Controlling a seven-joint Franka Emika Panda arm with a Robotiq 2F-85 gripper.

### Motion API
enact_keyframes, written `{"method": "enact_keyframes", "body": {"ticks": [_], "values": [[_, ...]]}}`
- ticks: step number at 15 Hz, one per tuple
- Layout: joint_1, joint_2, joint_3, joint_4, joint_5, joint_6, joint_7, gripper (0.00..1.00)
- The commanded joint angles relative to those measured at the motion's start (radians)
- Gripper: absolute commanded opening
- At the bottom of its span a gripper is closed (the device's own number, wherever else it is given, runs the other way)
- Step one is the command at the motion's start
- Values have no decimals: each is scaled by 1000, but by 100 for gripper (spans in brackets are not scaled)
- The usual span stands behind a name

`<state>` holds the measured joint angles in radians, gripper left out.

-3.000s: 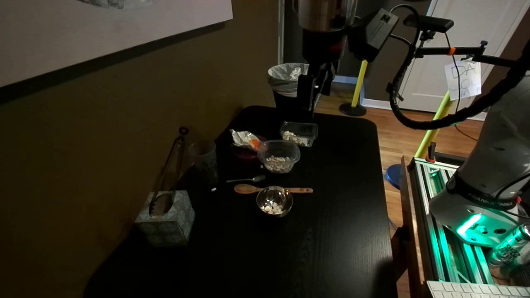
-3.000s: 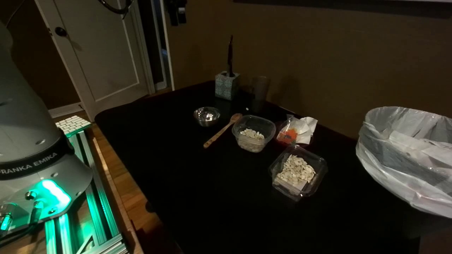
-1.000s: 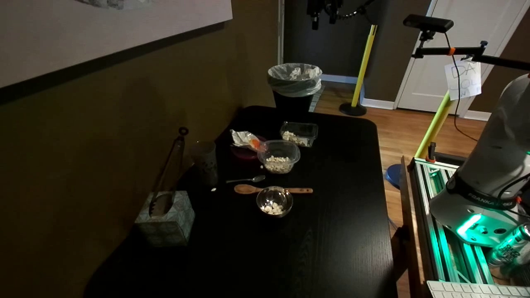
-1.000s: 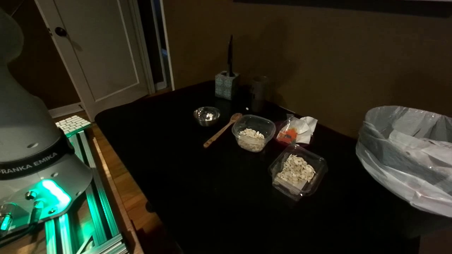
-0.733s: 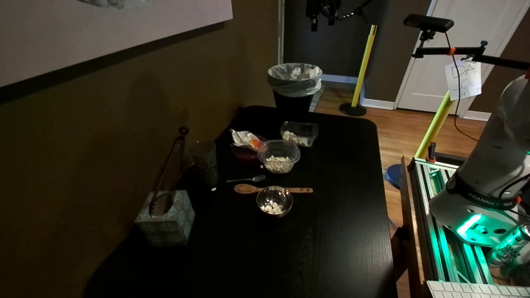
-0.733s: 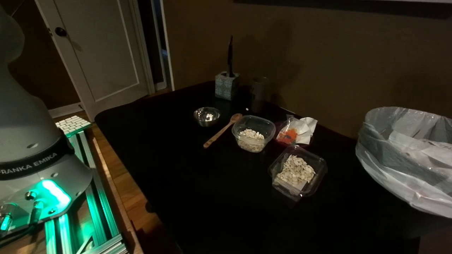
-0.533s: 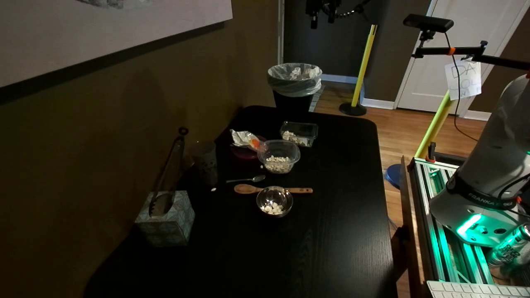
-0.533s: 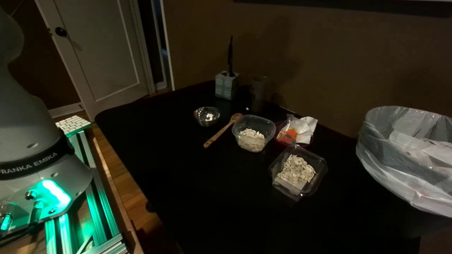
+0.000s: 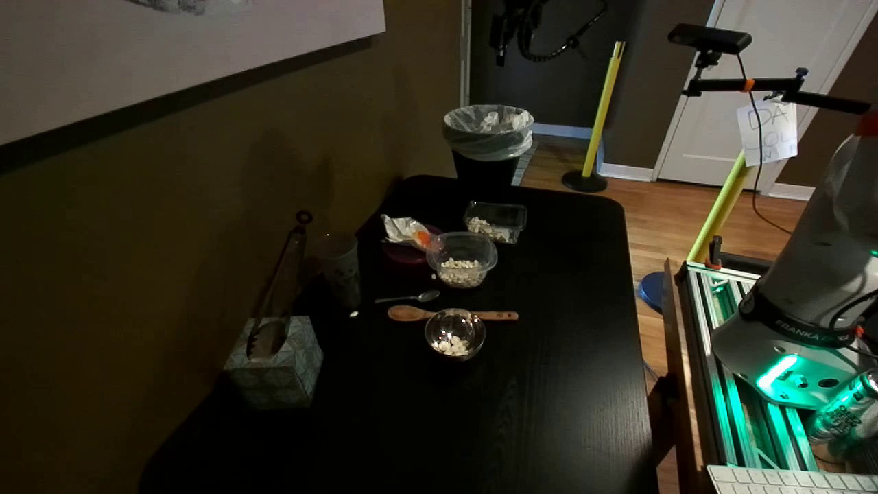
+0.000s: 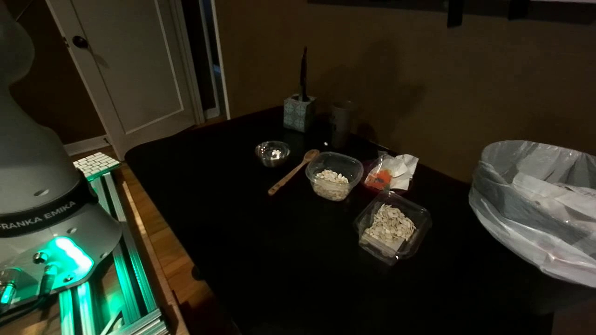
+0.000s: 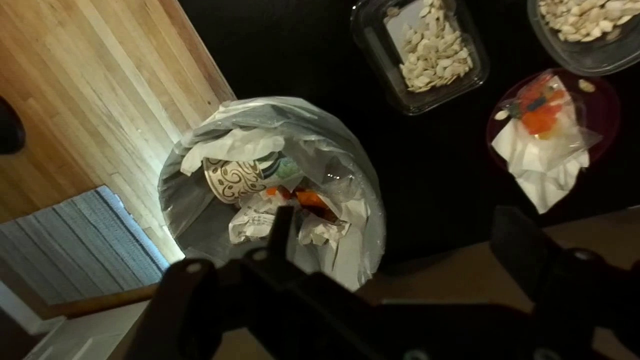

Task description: Move the bin to the left

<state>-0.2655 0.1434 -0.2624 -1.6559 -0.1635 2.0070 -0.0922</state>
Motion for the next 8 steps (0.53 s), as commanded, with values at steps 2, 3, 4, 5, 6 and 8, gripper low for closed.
{"method": "enact_keyframes", "body": {"ticks": [2, 3, 4, 5, 6, 8], "values": [[-38, 190, -11, 81, -12, 94, -32, 100], [-47, 226, -12, 102, -8, 93, -30, 100], [-55, 266, -11, 136, 2, 74, -23, 100], [-59, 296, -15, 159, -5, 62, -4, 100], [-51, 222, -5, 81, -4, 88, -13, 100], [-60, 273, -7, 119, -6, 89, -10, 100]]}}
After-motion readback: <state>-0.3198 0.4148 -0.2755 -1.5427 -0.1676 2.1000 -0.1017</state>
